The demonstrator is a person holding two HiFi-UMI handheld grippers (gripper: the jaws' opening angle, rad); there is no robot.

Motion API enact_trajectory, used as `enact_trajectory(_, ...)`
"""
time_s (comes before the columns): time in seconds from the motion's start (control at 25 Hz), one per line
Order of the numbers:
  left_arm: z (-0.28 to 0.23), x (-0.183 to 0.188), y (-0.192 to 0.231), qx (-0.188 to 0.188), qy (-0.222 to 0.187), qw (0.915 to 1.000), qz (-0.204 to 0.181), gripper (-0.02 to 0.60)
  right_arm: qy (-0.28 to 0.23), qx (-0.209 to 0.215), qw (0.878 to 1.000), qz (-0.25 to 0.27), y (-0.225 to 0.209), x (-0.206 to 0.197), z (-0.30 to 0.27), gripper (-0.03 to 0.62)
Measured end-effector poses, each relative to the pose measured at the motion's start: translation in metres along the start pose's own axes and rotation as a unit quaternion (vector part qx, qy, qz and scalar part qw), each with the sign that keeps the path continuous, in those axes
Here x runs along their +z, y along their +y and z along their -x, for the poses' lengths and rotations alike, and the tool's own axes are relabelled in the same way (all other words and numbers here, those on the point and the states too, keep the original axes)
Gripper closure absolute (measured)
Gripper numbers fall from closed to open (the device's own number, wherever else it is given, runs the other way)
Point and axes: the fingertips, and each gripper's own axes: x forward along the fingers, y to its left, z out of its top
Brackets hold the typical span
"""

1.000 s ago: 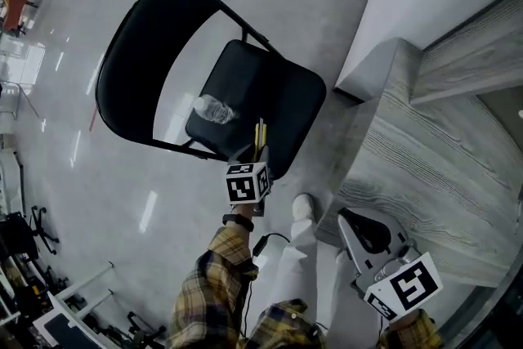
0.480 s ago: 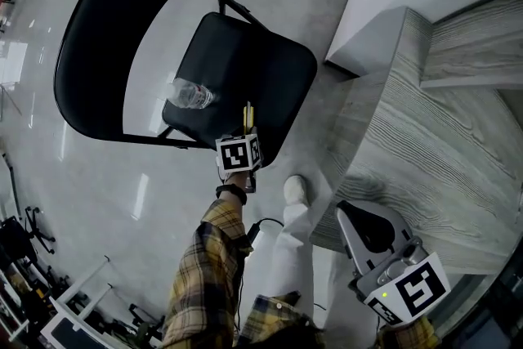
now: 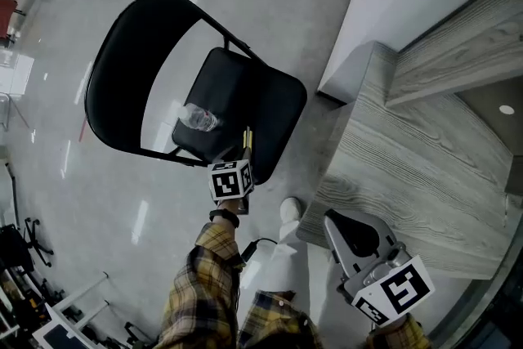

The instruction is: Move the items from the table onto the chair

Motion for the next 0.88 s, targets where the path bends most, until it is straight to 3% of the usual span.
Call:
enact_trajectory(0.24, 0.097, 0.055, -0.043, 0.005, -0.082, 0.9959, -0.036, 0.532, -0.049, 0.001, 0.999, 0.022, 0.015, 0.042, 0.063, 0.577)
enact_trajectory(0.44, 0.2, 0.08, -0.109, 0.0, -0.142, 0.9878, -0.065, 0.563, -0.084, 0.002, 0.996, 0.044, 0.024, 0.068, 0.149, 0.577)
enact_trajectory(0.64, 0.296, 0.099, -0.214, -0.028, -0.199, 0.9745, -0.1, 0.575, -0.126, -0.013, 0.99, 0.059, 0.014, 0.081, 0.257, 0.577)
enact_trajectory(0.88, 0.374, 0.068, -0.381, -0.09, -0.239, 0.9574, -0.135, 0.577, -0.165, -0.054, 0.982, 0.079, -0.016, 0.066, 0.399, 0.577)
